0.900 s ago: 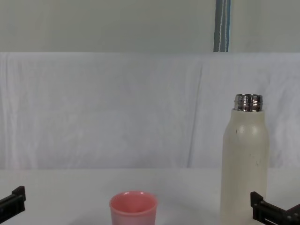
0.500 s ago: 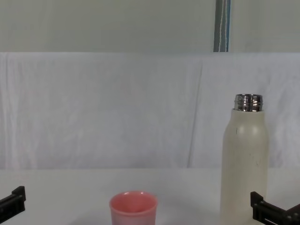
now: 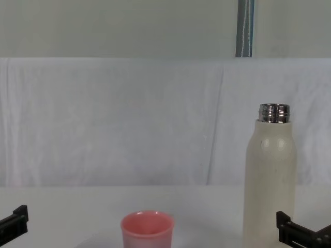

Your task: Grasp the thermos with one hand and pour water into the cup lid.

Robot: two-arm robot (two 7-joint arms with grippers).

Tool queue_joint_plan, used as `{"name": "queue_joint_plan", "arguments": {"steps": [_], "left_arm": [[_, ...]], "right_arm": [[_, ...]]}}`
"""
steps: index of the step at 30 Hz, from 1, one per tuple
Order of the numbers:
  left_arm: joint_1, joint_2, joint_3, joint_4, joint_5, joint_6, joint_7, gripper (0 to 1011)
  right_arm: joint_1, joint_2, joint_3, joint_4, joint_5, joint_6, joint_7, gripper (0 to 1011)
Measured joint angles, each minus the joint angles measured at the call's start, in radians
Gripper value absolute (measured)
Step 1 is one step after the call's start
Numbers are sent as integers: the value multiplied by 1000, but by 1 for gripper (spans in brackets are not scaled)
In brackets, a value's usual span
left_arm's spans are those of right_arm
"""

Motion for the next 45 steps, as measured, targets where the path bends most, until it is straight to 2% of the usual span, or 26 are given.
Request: {"name": "queue_joint_plan", "arguments": {"steps": [45], "left_arm": [[0,0,0,0,0,0,0,1001]], "right_arm": [[0,0,0,0,0,0,0,1001]]}}
